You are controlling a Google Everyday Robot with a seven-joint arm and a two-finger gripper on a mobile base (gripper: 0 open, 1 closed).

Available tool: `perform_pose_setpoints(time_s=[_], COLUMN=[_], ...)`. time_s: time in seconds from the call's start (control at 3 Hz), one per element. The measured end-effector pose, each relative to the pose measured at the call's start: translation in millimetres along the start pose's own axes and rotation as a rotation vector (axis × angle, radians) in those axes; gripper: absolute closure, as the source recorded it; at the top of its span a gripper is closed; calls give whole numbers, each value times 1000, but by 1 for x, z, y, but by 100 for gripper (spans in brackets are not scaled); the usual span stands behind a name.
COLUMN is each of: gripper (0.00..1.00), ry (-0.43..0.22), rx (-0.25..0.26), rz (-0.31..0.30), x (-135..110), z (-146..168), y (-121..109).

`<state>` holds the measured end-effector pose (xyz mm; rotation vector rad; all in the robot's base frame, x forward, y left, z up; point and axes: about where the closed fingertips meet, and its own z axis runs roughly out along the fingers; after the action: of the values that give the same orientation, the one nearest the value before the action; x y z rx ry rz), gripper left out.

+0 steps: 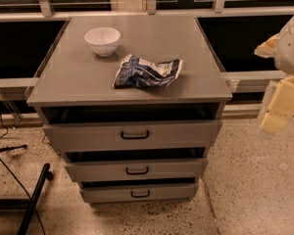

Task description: Open top drawer

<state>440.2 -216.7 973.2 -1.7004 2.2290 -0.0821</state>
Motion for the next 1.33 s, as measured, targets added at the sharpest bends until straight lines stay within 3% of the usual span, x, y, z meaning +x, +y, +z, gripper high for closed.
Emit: perform_pose_setpoints(time_s=[0.33, 1.0, 1.33], gripper=[0, 0, 0], ry=[-30, -170, -283], rx=[-18, -120, -149], rz=[19, 34, 34], x=[1, -11, -25], z=[11, 65, 104], y=[1, 21, 28])
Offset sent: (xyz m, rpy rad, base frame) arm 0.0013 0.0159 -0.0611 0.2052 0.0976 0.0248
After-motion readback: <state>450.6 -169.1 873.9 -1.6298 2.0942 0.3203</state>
